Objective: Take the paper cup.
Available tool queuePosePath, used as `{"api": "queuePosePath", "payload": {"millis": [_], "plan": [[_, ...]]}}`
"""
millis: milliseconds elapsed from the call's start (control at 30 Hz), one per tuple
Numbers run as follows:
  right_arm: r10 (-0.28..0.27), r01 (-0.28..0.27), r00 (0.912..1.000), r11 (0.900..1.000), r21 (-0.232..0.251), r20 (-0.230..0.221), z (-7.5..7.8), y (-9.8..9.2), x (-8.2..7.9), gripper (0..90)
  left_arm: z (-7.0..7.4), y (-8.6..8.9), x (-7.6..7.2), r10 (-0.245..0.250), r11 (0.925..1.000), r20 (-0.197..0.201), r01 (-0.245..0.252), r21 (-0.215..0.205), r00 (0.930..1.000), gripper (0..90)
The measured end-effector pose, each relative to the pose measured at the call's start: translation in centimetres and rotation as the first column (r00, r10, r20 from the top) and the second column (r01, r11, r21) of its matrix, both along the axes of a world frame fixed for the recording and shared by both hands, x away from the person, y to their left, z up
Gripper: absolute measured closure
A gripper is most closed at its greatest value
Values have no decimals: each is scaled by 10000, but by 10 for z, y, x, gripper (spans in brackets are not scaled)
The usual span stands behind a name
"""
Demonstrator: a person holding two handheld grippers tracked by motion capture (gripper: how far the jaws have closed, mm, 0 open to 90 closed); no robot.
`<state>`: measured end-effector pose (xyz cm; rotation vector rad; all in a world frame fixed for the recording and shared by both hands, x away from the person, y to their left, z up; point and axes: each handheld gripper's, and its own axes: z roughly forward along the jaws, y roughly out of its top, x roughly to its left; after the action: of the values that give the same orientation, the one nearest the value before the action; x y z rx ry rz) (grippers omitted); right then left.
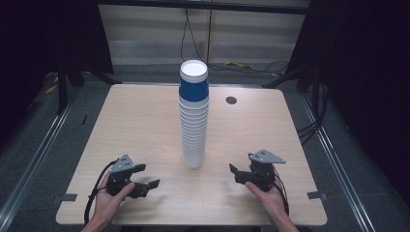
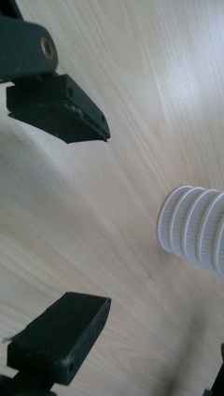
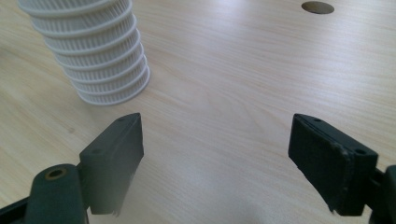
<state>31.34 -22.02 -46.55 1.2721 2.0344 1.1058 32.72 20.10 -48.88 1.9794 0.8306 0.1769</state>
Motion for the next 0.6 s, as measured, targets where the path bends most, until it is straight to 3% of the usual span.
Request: {"api": "queuePosePath", "payload": {"millis": [167, 233, 333, 500, 600], "plan": [[48, -52, 9998, 9998, 210, 194, 5, -5, 0, 183, 0, -1, 0, 34, 9999, 47, -34, -157, 10000, 163], [234, -247, 9994, 9983, 524, 250, 10, -7, 1, 185, 0, -1, 1, 14, 10000, 133, -12, -91, 9999, 163], [369, -390, 9986, 9975, 584, 373, 15, -7, 2, 185, 0, -3, 2, -139, 9999, 196, 139, -28, 9997, 163], [775, -812, 9958, 9936, 789, 481, 22, -6, 0, 187, -4, -5, 4, -228, 9996, 31, 228, 160, 9997, 163], [802, -845, 9957, 9914, 996, 470, 28, -8, 0, 187, -4, -6, 5, -335, 9994, -22, 335, -39, 9994, 163]]}}
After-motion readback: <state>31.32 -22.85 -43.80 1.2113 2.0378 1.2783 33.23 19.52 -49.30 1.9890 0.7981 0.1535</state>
